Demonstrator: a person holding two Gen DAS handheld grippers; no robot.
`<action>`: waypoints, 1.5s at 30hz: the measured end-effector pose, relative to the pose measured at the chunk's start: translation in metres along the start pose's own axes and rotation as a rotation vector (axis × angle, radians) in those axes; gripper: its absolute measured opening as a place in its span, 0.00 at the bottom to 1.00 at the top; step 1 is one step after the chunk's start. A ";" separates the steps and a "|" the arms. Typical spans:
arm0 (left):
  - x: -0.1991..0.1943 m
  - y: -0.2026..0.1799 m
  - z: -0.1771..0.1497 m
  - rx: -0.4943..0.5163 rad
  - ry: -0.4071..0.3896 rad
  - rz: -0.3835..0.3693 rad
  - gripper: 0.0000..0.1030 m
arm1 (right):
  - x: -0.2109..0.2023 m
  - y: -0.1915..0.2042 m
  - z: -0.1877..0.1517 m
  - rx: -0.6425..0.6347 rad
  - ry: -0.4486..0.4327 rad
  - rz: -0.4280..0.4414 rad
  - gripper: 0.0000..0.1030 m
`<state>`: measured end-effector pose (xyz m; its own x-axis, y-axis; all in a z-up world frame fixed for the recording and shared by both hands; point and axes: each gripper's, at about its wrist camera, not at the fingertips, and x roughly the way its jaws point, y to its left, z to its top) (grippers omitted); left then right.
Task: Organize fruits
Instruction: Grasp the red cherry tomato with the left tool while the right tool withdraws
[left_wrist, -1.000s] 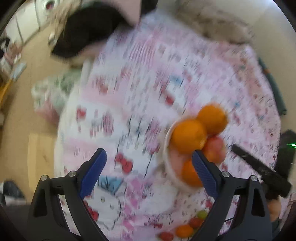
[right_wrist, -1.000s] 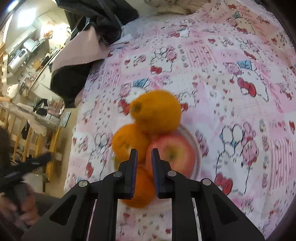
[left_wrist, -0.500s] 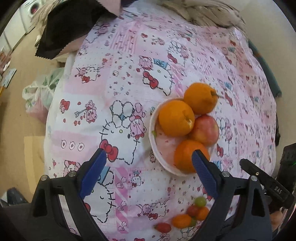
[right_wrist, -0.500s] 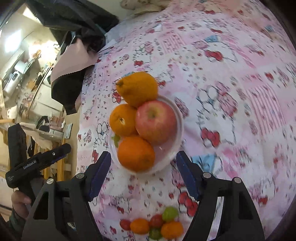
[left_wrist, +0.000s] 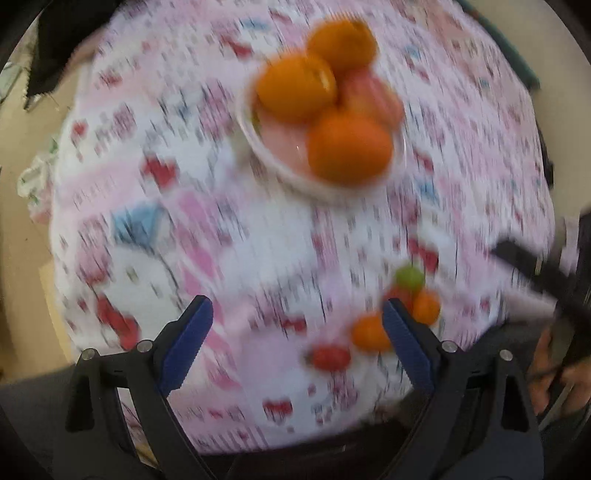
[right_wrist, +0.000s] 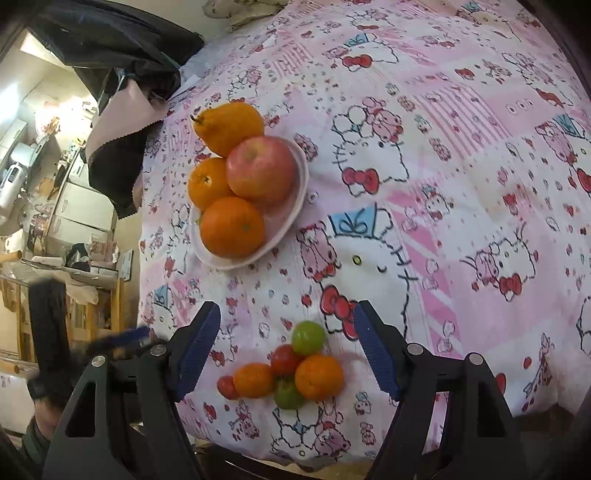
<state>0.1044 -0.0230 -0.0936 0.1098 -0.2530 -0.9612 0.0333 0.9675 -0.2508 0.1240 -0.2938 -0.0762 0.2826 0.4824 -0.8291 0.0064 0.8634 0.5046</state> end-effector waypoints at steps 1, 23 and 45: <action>0.005 -0.004 -0.009 0.017 0.014 0.009 0.87 | -0.001 0.000 -0.001 -0.002 -0.003 -0.010 0.75; 0.049 -0.049 -0.064 0.202 -0.014 0.130 0.38 | 0.010 -0.023 -0.006 0.104 0.089 0.030 0.77; 0.014 -0.031 -0.060 0.139 -0.117 0.150 0.38 | 0.048 0.000 -0.035 -0.094 0.255 -0.082 0.40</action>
<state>0.0451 -0.0566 -0.1061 0.2378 -0.1134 -0.9647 0.1433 0.9864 -0.0807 0.1036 -0.2655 -0.1241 0.0346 0.4218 -0.9060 -0.0728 0.9052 0.4187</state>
